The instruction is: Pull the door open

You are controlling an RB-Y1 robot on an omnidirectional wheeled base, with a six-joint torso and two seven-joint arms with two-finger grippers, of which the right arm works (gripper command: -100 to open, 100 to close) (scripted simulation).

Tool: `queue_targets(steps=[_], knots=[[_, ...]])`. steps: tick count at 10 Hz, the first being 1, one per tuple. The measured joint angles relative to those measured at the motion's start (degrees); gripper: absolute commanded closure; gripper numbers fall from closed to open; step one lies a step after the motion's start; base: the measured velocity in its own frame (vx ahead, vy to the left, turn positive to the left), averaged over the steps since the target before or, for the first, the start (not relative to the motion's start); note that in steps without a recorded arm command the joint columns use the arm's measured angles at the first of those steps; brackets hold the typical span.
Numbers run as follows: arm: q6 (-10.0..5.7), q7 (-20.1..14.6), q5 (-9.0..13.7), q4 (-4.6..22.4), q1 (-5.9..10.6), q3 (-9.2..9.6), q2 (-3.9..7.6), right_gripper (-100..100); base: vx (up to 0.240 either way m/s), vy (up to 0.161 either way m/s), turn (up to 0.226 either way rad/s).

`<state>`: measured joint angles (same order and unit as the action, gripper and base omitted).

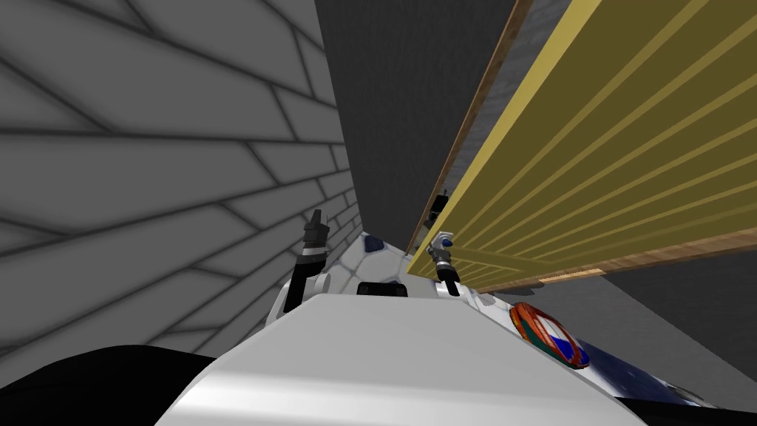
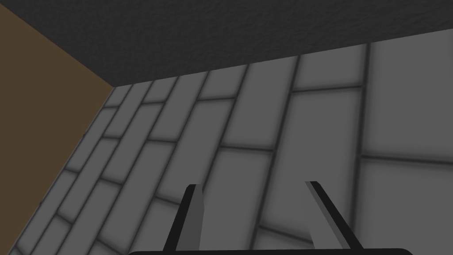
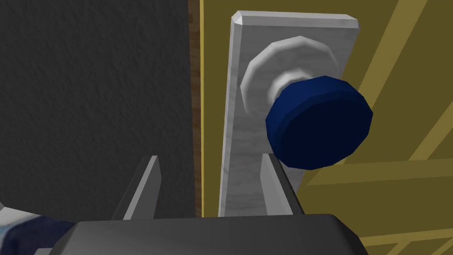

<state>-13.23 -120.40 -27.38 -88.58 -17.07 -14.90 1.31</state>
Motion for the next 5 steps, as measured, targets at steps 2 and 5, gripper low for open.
queue_targets(steps=[2,5], knots=[[0.91,-1.3,-0.4,-0.2,0.39,-0.55,0.87,-100,-0.002,-0.063,0.111],[3.91,-3.7,-1.0,-1.9,-0.01,-0.04,1.21,100,0.013,-0.021,0.043]])
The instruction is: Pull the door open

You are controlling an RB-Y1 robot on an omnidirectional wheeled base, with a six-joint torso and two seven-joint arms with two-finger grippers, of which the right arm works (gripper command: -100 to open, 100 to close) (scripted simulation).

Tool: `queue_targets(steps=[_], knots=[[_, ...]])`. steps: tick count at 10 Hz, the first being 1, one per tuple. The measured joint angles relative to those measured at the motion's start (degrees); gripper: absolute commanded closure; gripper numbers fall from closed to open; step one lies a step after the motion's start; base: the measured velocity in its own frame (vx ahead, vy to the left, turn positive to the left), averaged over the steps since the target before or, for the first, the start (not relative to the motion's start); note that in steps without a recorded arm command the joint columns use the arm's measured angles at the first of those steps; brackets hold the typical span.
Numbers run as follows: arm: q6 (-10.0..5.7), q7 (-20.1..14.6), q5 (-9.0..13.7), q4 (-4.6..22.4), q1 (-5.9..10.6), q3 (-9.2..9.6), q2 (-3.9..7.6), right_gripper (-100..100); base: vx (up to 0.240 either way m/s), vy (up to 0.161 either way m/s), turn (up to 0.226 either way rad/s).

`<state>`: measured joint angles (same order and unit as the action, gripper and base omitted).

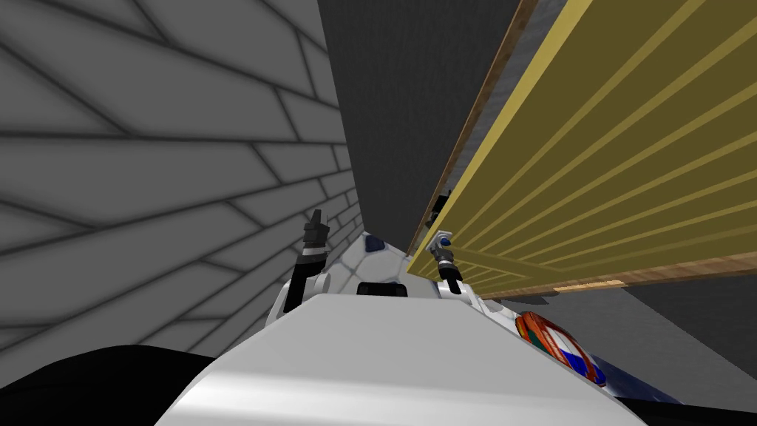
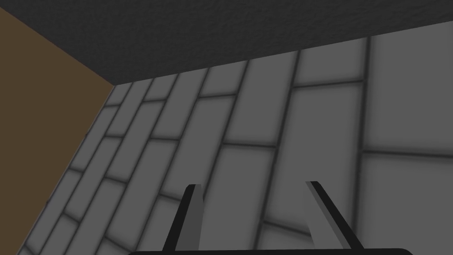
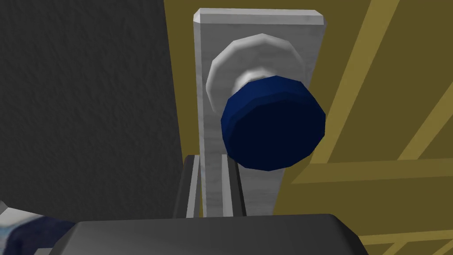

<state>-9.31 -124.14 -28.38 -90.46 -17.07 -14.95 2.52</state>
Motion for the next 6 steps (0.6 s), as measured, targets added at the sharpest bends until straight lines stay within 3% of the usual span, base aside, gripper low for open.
queue_targets(steps=[5,6], knots=[[-0.10,0.2,0.0,0.3,-0.12,-0.01,-0.05,100,-0.004,0.005,-0.001],[-0.10,0.2,0.0,0.3,-0.13,0.00,-0.06,-100,-0.070,-0.008,-0.010]])
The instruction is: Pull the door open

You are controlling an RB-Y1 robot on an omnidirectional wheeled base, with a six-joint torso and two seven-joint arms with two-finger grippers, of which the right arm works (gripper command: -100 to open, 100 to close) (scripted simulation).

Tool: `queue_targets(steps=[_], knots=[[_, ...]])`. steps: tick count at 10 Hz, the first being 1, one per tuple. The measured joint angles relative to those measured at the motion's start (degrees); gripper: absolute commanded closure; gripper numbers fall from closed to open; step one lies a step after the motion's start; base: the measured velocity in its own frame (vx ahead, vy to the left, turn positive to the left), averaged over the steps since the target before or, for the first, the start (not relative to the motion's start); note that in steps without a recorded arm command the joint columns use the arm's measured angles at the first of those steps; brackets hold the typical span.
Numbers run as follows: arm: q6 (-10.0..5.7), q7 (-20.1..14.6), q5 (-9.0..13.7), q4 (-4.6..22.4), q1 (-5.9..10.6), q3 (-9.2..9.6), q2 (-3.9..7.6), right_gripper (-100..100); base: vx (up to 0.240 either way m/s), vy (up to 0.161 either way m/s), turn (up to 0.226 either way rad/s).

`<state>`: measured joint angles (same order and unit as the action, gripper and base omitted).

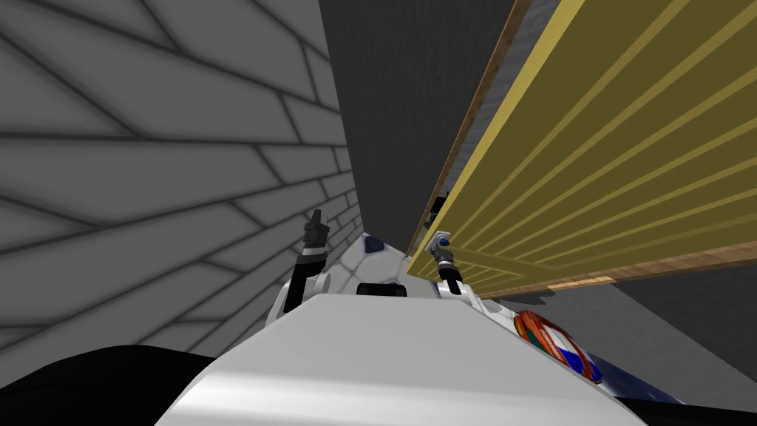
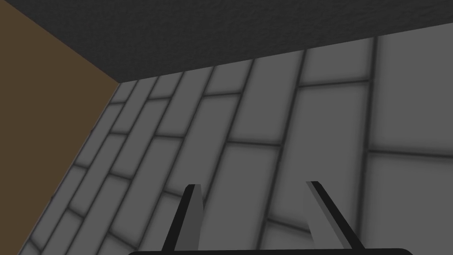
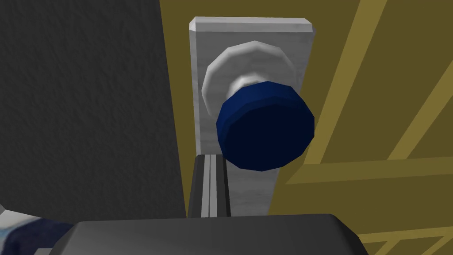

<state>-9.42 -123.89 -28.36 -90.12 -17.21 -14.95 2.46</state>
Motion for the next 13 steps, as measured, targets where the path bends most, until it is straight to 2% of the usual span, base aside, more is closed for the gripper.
queue_targets(steps=[3,8,9,10,11,13], knots=[[-2.79,1.2,0.7,1.0,0.60,1.14,0.30,-100,-0.181,-0.012,-0.009],[-7.47,3.3,1.8,3.0,0.73,1.70,-1.09,-100,-0.137,-0.018,-0.038],[-7.94,3.5,2.0,2.7,0.54,2.00,-1.55,-100,-0.086,-0.024,-0.019],[-8.78,3.9,2.2,3.5,1.07,1.81,-1.97,-100,-0.030,0.009,0.051],[-8.96,4.0,2.1,3.9,1.04,2.13,-2.21,-100,0.008,0.014,0.141],[-7.67,2.1,1.3,3.2,0.06,2.82,-1.13,-100,0.019,-0.002,0.062]])
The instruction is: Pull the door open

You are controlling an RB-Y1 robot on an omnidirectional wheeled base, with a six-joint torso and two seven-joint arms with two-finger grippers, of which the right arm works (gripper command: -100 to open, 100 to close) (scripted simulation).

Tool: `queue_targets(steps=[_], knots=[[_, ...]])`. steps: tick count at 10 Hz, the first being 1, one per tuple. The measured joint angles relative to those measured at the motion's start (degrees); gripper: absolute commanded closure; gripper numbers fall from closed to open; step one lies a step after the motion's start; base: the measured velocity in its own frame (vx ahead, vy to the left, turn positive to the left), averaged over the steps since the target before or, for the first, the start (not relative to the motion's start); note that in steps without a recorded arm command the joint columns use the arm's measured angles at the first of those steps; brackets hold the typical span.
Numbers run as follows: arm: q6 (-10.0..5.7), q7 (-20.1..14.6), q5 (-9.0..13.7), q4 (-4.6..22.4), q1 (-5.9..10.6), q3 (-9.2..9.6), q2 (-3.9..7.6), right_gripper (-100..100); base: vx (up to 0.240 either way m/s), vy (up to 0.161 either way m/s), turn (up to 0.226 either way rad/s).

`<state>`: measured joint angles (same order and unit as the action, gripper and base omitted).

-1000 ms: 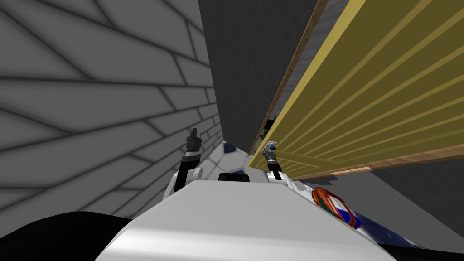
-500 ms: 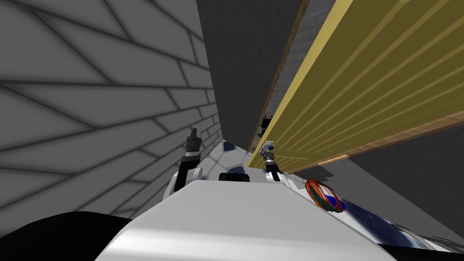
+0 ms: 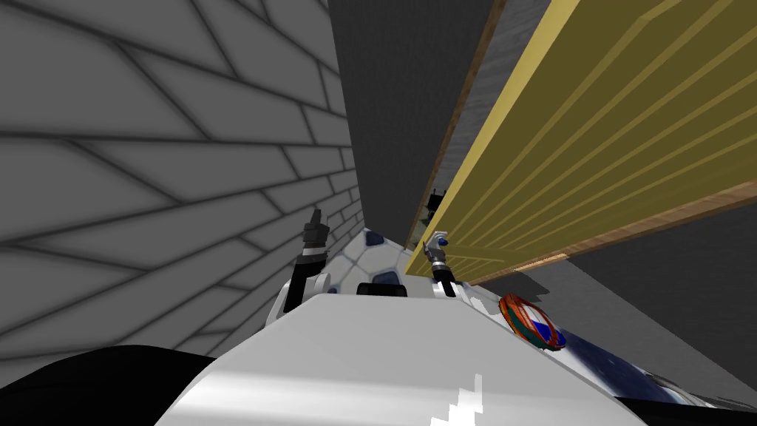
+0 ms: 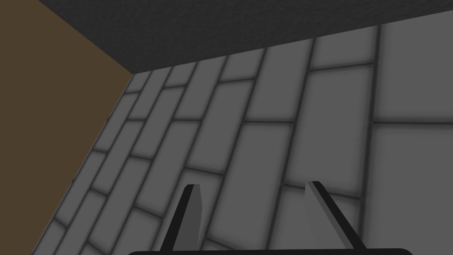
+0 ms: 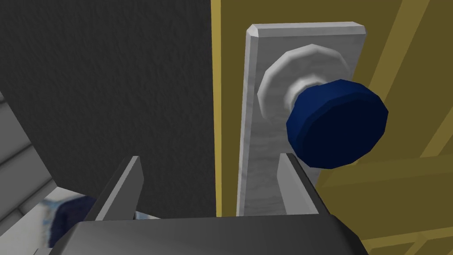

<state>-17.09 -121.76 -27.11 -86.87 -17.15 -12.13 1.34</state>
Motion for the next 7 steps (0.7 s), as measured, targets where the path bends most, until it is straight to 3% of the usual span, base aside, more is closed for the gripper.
queue_targets(steps=[1,4,7], knots=[[0.18,-1.0,-0.2,0.0,-0.23,-0.17,0.73,-100,0.033,-0.029,0.070],[3.31,-4.6,-1.8,-3.1,-1.31,-0.01,2.35,-100,0.026,-0.041,0.051],[3.52,-6.6,-2.6,-3.0,-1.29,-0.93,3.11,-100,0.018,-0.028,0.053]])
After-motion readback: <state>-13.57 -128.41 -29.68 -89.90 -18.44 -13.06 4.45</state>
